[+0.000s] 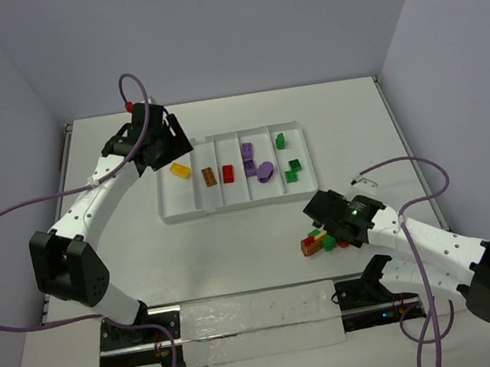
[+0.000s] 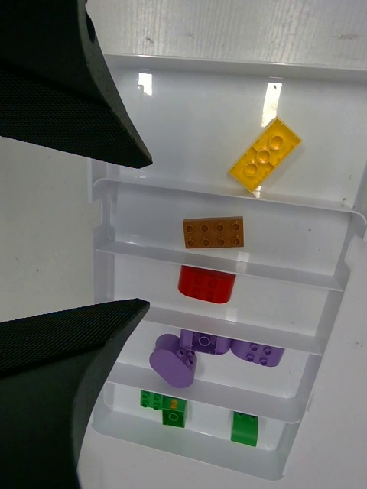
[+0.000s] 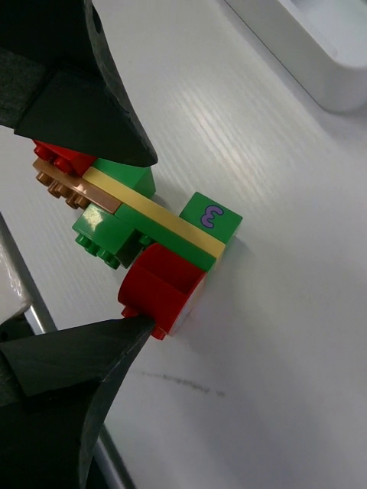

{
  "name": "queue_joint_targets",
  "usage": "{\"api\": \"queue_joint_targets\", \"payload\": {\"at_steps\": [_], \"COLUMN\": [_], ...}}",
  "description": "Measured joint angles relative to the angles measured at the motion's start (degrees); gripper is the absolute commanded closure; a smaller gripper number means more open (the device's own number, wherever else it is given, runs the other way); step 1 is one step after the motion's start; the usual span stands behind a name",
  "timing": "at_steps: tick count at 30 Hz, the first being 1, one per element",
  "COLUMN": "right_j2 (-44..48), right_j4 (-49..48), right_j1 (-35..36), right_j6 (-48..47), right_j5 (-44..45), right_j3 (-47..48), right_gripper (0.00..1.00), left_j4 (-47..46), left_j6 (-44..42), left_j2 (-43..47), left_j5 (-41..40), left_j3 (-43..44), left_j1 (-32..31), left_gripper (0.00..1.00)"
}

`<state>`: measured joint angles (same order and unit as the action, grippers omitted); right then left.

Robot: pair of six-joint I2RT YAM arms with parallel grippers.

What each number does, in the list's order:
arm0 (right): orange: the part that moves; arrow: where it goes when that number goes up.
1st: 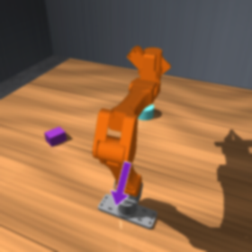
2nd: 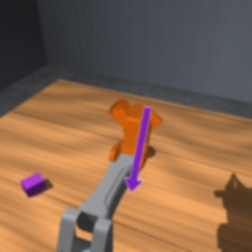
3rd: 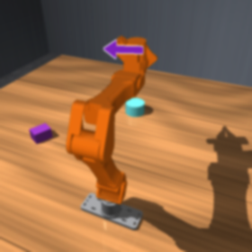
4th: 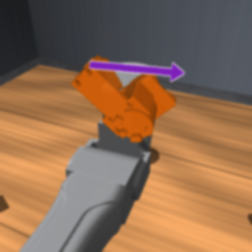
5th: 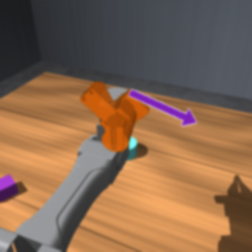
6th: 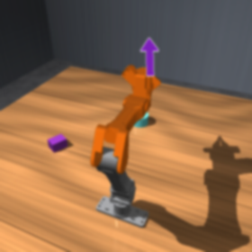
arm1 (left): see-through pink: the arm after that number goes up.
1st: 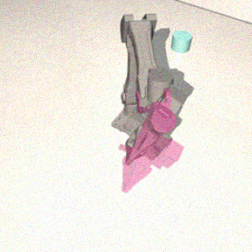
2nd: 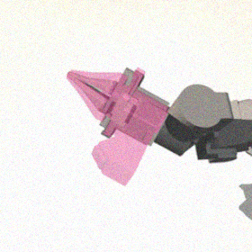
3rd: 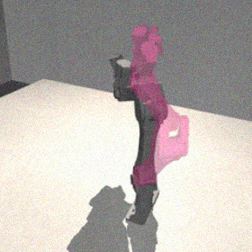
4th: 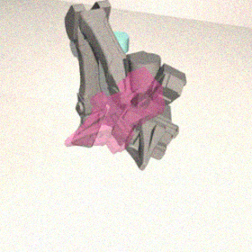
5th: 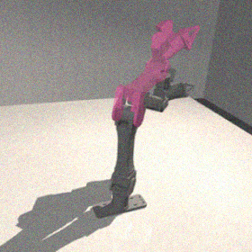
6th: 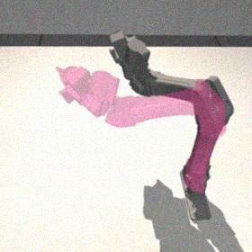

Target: Sort the legos into containers by color

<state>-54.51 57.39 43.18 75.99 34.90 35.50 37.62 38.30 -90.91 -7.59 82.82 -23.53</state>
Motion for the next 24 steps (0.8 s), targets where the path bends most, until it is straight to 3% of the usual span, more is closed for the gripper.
{"api": "queue_joint_targets", "payload": {"at_steps": [13, 20, 24], "right_j2": [-4.7, -0.1, 7.4], "right_j4": [-21.1, -21.2, -20.1], "right_j1": [0.0, -0.2, -1.3], "right_j6": [-17.8, -21.3, -20.9], "right_j5": [-11.4, -9.4, -9.2], "right_j3": [1.2, 3.3, 1.3], "right_gripper": [0.14, 0.15, 0.15], "left_j4": [-2.6, -4.9, -10.3], "left_j6": [-0.1, 0.7, 1.1], "left_j2": [2.3, 4.1, 4.0], "left_j5": [4.5, 6.0, 13.5], "left_j3": [-7.4, -13.9, -19.6], "left_j1": [-1.5, -13.7, -21.3], "left_gripper": [0.23, 0.25, 0.30]}}
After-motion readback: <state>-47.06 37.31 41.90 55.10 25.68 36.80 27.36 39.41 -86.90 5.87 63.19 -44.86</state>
